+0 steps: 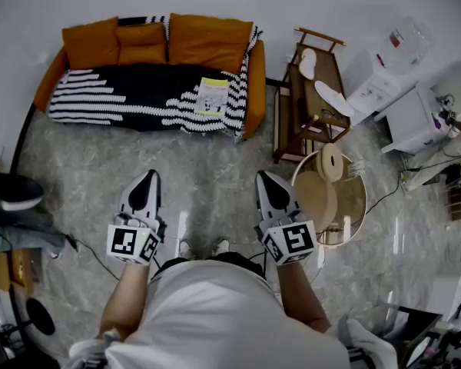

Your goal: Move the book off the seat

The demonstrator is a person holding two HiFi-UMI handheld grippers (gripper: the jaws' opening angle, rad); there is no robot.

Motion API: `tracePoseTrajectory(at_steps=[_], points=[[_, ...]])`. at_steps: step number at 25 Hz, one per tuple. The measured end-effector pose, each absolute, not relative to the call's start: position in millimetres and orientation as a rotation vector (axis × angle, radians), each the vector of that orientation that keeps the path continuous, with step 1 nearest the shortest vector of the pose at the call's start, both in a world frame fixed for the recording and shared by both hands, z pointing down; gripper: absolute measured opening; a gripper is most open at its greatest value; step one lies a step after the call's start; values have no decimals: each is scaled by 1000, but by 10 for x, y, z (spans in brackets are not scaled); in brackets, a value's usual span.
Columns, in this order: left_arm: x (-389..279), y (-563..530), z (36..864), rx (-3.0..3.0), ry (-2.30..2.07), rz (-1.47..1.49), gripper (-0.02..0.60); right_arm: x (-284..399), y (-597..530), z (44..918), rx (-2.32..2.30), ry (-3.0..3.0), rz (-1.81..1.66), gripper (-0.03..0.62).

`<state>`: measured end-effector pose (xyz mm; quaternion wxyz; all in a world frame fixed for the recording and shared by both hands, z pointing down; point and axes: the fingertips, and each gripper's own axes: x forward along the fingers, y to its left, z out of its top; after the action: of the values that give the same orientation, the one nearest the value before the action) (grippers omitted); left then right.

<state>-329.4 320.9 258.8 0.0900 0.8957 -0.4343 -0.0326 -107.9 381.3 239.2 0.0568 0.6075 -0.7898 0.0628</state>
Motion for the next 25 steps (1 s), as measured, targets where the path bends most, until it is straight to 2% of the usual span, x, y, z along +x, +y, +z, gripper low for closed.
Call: tracePoseTrajectory(at_steps=[17, 25], points=[[-2929, 3310, 2520, 2669, -1351, -42, 17, -765, 3779, 2534, 1748, -2568, 300, 21], [-2684, 3346, 2721, 2649, -1326, 3, 17, -549, 3730, 2925, 1743, -2527, 446, 21]])
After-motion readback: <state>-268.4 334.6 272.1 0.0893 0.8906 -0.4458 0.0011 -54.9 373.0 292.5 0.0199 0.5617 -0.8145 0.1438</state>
